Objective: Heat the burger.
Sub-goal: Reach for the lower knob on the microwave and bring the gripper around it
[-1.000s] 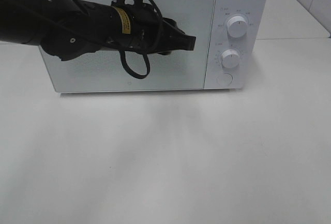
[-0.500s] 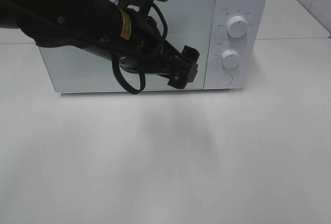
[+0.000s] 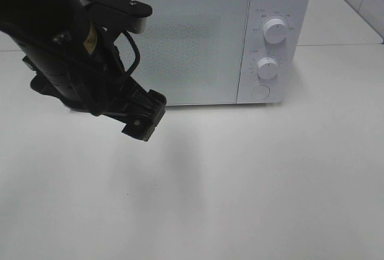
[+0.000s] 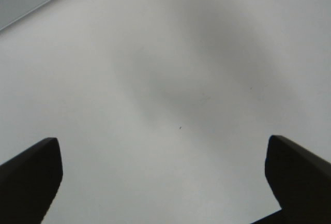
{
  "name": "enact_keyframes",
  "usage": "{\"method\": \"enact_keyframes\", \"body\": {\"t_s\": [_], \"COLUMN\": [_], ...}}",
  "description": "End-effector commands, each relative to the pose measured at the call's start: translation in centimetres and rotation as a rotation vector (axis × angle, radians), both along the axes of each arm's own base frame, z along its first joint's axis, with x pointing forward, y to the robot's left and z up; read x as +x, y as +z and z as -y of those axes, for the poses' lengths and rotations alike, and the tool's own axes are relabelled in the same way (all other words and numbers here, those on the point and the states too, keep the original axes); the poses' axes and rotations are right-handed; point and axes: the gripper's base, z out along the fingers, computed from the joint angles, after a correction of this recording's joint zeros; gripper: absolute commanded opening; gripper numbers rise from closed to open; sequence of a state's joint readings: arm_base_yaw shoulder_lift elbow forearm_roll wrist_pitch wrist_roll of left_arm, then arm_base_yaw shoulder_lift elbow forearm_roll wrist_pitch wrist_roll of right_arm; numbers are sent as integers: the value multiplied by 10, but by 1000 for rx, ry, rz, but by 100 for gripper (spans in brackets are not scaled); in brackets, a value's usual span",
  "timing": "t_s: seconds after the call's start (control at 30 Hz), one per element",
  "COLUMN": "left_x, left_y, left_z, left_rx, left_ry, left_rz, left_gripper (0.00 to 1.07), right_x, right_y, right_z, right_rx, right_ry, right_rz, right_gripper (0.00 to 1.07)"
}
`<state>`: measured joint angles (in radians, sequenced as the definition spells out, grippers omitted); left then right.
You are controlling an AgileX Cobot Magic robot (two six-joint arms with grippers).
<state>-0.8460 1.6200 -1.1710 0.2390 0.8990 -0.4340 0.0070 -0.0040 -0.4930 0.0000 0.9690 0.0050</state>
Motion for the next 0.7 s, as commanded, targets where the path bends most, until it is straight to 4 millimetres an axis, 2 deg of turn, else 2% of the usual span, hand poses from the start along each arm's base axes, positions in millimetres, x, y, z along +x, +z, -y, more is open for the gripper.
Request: {"method": "enact_keyframes", "body": {"t_s": [0.03, 0.1, 0.17, 0.2, 0.23, 0.27, 0.3, 0.37, 0.47, 0.57, 0.67, 0.7], "left_x": [4, 8, 18, 18, 27, 29, 29, 41, 42, 48, 48, 47], "left_y": [7, 7, 11, 11, 13, 14, 14, 20, 22, 35, 38, 43], "left_z": [-18, -24, -43, -43, -59, -65, -65, -94, -100, -137, -144, -157], "left_rx": [31, 28, 14, 14, -3, -17, -17, -79, -91, -158, -161, -162], "left_ry": [66, 94, 152, 152, 193, 209, 209, 270, 283, 381, 401, 436], "left_rz": [-30, -38, -60, -60, -85, -99, -99, -130, -136, -136, -130, -119], "left_gripper": [101, 101, 101, 101, 101, 101, 101, 101, 101, 101, 101, 101], "right_x": [-4, -4, -4, -4, -4, -4, -4, -4, -4, -4, -4, -4], "right_y": [0, 0, 0, 0, 0, 0, 0, 0, 0, 0, 0, 0], "right_z": [0, 0, 0, 0, 0, 0, 0, 0, 0, 0, 0, 0], "right_rx": [-4, -4, -4, -4, -4, -4, -4, -4, -4, -4, -4, -4], "right_ry": [-2, -2, -2, -2, -2, -2, -2, -2, -2, -2, -2, -2], "right_rz": [36, 36, 36, 36, 36, 36, 36, 36, 36, 36, 36, 36], "right_gripper": [74, 74, 74, 74, 74, 74, 74, 74, 74, 74, 74, 74]}}
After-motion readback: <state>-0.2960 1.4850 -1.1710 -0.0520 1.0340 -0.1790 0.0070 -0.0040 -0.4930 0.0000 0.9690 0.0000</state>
